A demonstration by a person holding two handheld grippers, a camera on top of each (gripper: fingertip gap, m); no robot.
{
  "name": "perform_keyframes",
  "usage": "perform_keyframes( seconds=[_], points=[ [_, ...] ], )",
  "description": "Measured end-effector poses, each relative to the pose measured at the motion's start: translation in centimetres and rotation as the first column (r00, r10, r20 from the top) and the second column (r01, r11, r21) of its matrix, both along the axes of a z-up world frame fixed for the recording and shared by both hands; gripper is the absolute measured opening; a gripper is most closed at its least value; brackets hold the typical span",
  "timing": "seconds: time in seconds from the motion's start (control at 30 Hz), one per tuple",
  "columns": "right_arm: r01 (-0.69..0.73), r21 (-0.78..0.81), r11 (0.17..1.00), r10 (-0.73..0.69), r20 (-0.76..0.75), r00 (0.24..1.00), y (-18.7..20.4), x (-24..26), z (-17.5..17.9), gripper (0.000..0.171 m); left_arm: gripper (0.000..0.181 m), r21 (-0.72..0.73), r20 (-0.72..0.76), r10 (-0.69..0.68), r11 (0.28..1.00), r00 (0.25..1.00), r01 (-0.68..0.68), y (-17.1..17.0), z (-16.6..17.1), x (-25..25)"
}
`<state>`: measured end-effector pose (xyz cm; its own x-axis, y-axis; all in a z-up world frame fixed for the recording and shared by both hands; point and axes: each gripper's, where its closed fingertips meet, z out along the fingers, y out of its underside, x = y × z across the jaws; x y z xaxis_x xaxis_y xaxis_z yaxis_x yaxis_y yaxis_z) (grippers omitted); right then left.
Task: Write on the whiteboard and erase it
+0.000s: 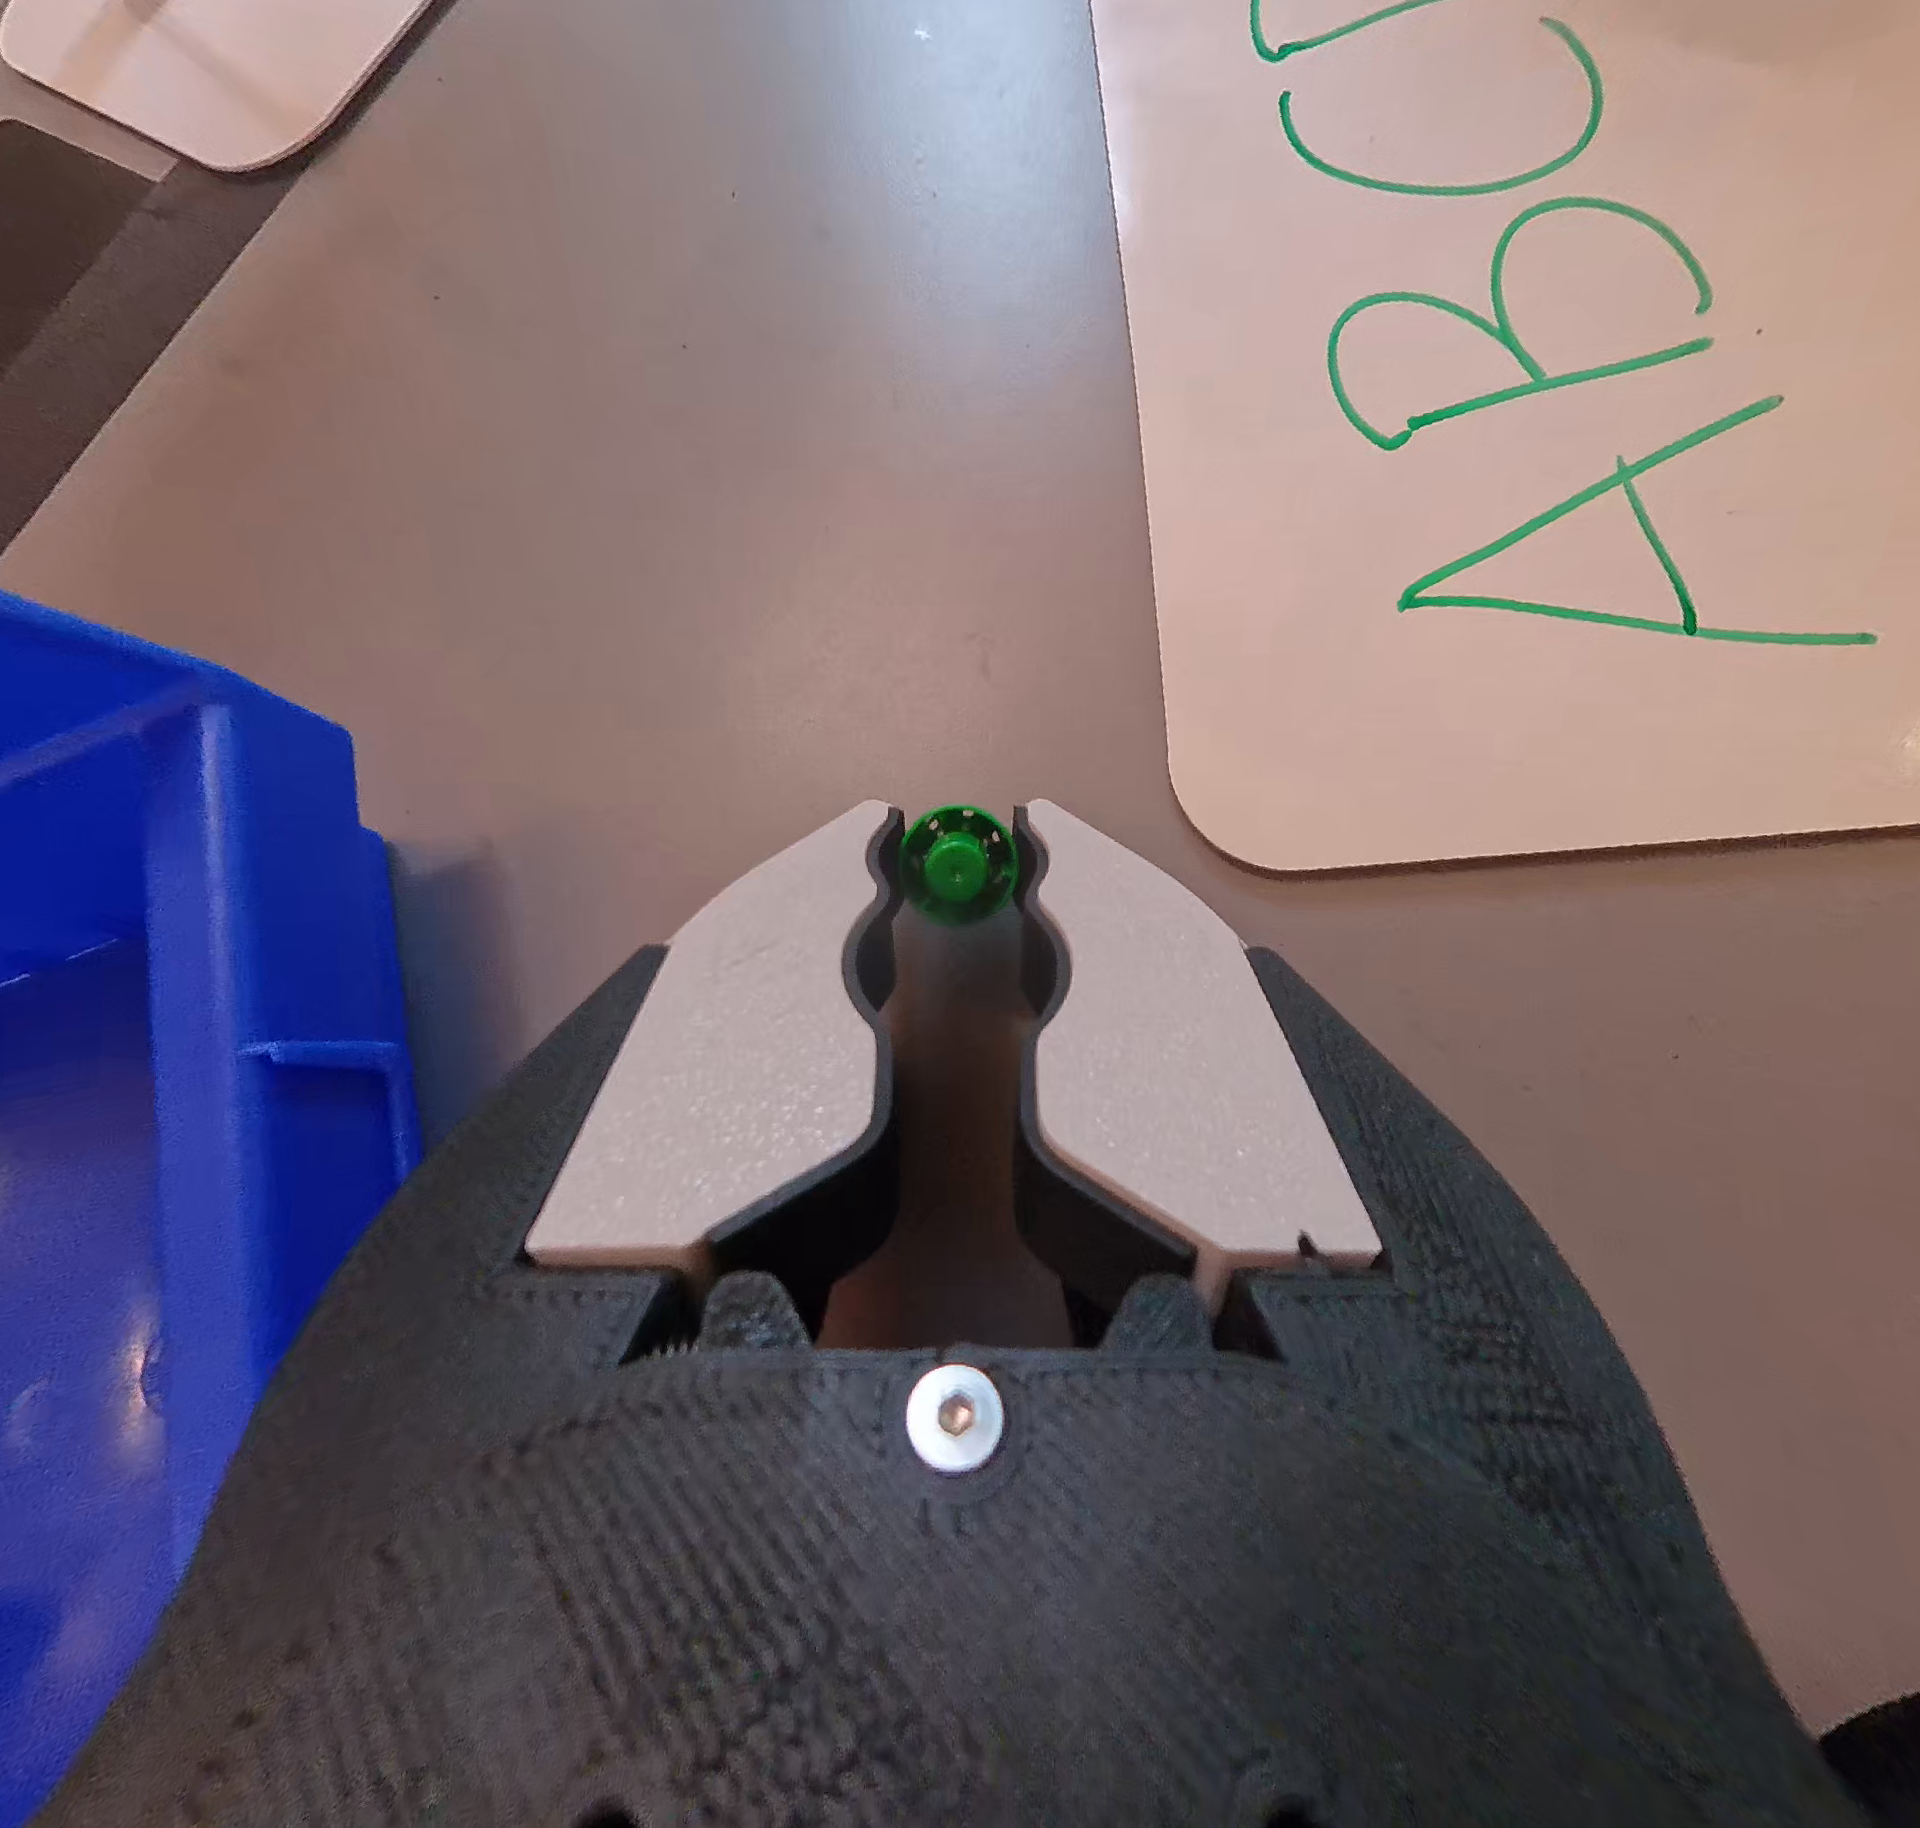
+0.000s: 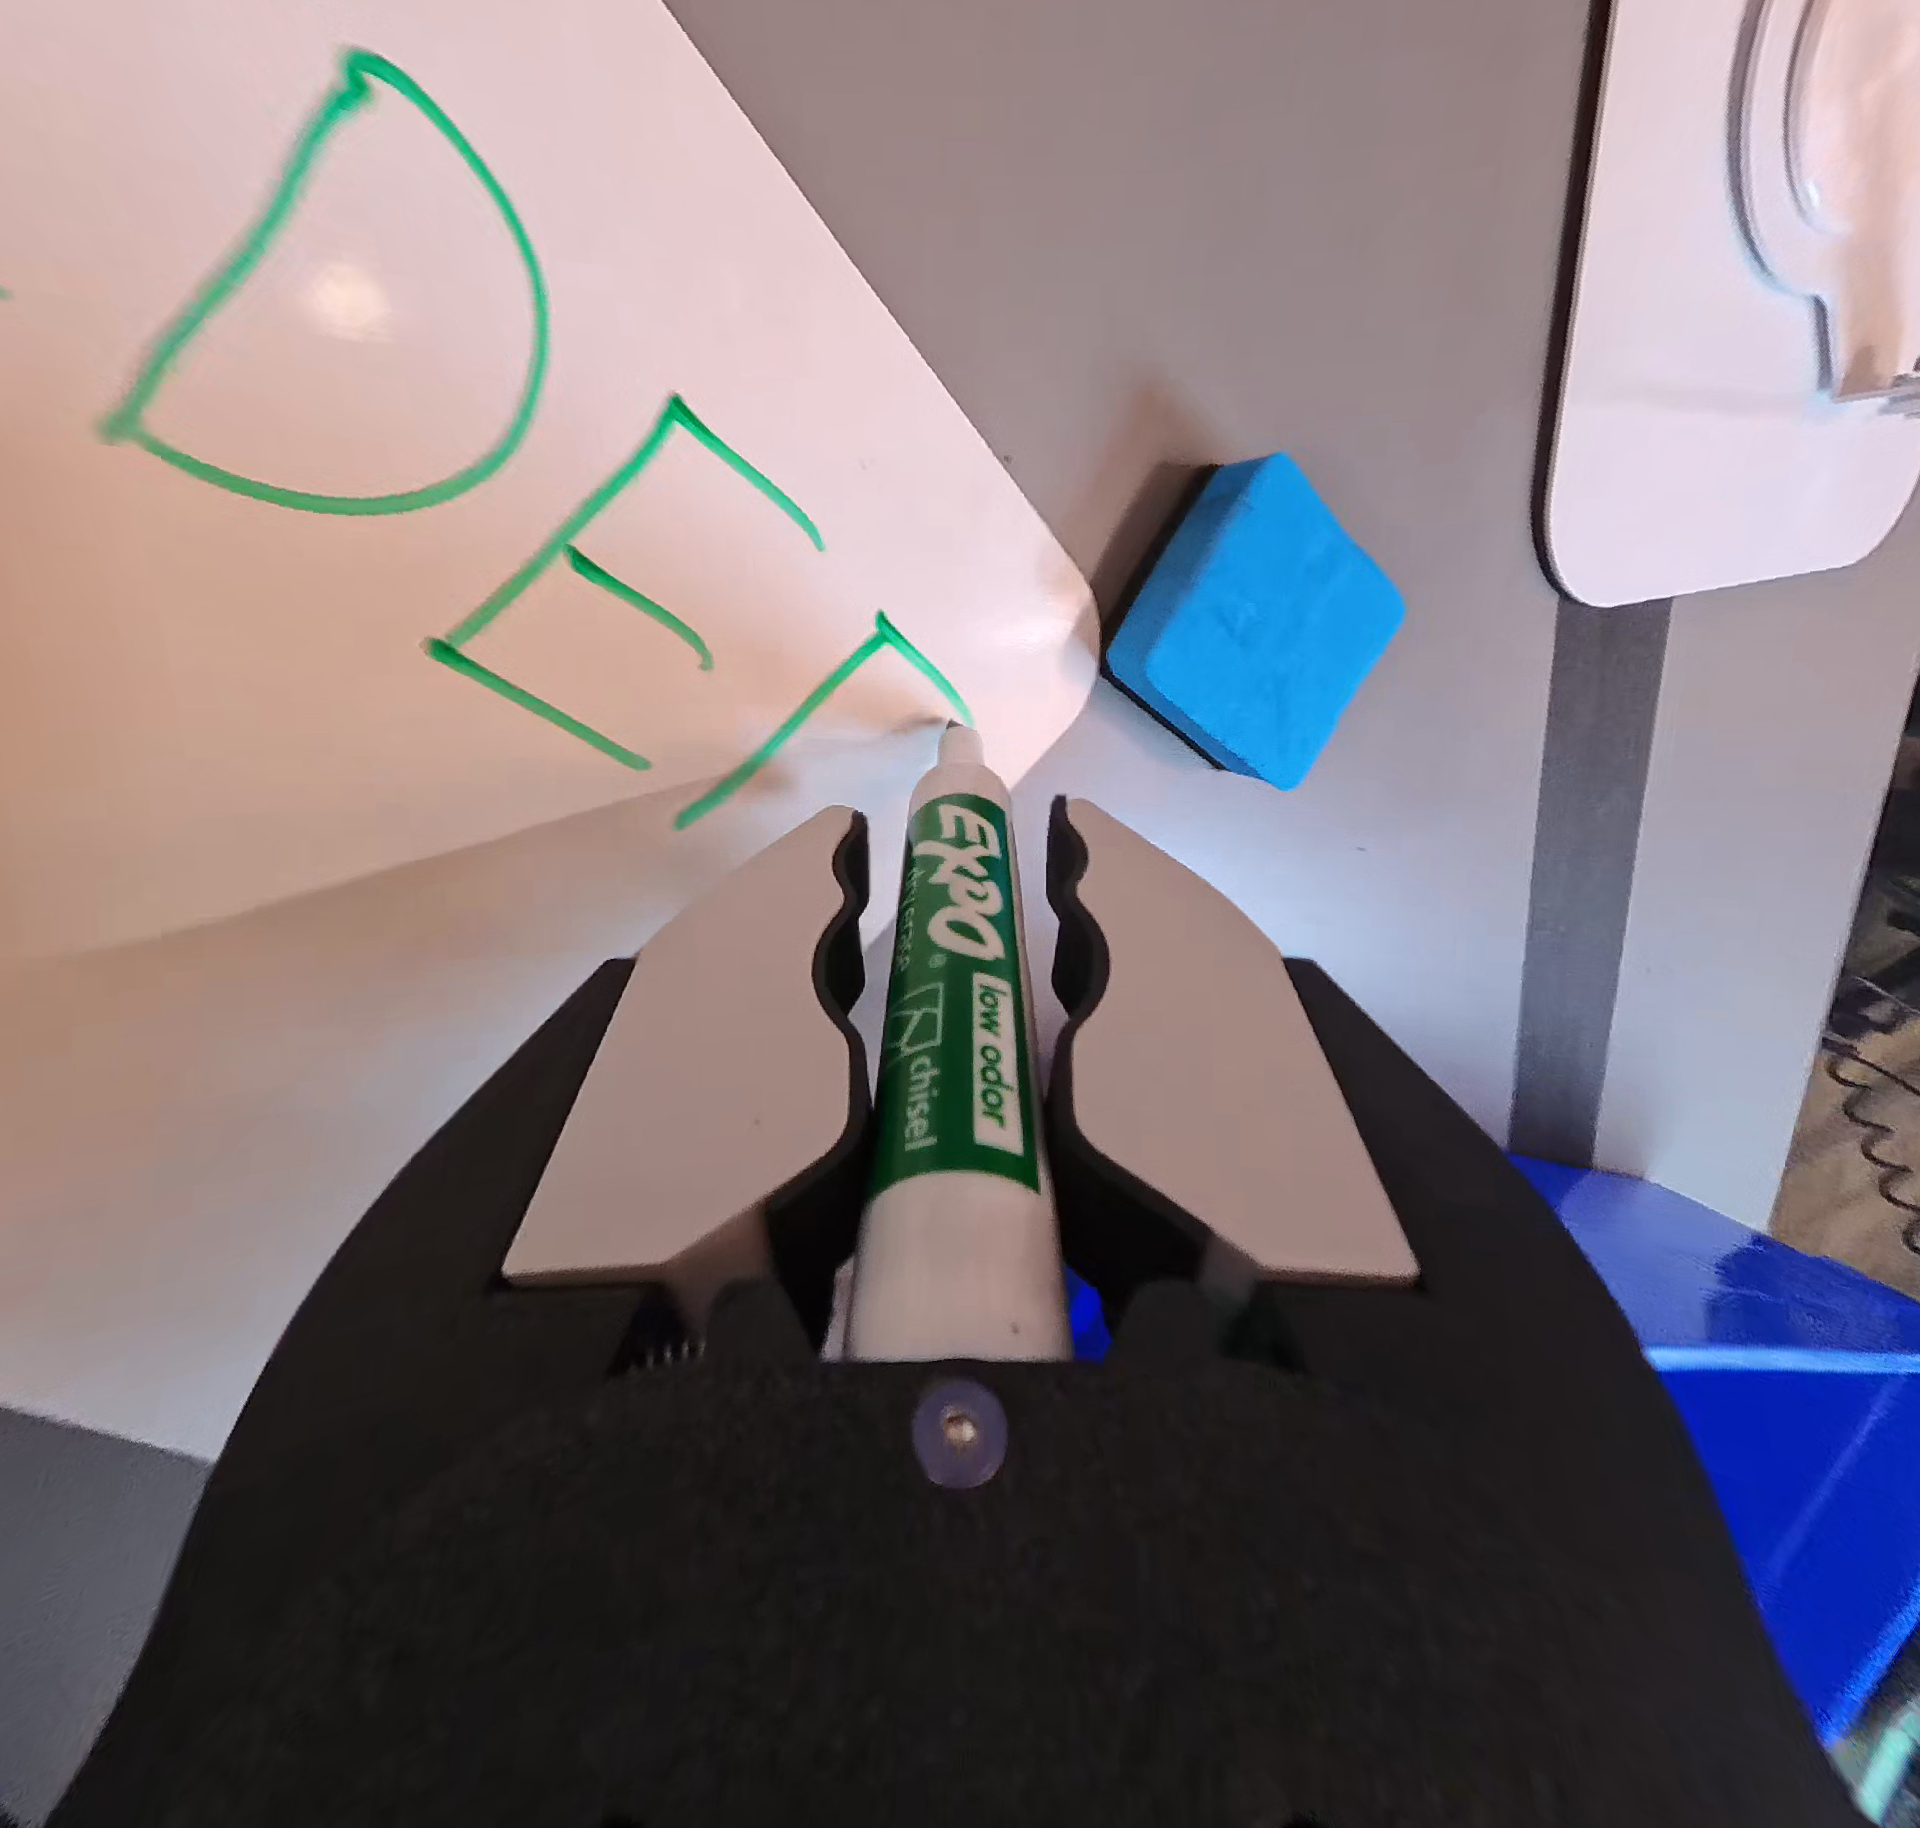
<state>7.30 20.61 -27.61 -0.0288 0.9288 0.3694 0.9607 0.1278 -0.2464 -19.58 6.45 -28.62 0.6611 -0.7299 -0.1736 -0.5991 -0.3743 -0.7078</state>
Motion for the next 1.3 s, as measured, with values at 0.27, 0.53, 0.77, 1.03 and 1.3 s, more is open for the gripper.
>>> perform_keyframes(
  seconds=[0.27, 0.53, 0.77, 1.03, 1.3],
  points=[
    [-0.039, -0.064, 0.997, 0.038, -0.023, 0.999, -3.2, 0.1, 0.3, 0.034, 0.02, 0.001, -0.003, 0.002, 1.0, 1.0, -0.002, 0.0, -0.1, 0.0],
    [0.004, -0.002, 1.0, -0.004, 0.043, 0.999, -1.3, 2.0, -0.1, 0.034, 0.02, 0.001, -0.008, 0.005, 1.0, 1.0, -0.005, 0.0, -0.1, 0.0],
    [0.024, -0.061, 0.998, -0.042, -0.305, 0.951, -3.8, -0.1, 4.3, 0.034, 0.02, 0.079, 0.046, -0.031, 0.996, 0.998, 0.027, 0.0, 1.7, 1.0],
    [-0.3, -0.296, 0.907, -0.101, -0.843, 0.528, -15.1, -6.7, 11.8, 0.034, 0.02, 0.429, 0.205, -0.352, 0.871, 0.913, 0.24, -3.9, 9.3, 9.2],
    [-0.516, -0.404, 0.755, -0.188, -0.888, 0.42, -20.7, -9.9, 12.1, 0.034, 0.02, 0.59, 0.224, -0.447, 0.77, 0.866, 0.245, -6.5, 12.4, 14.3]
  ],
)
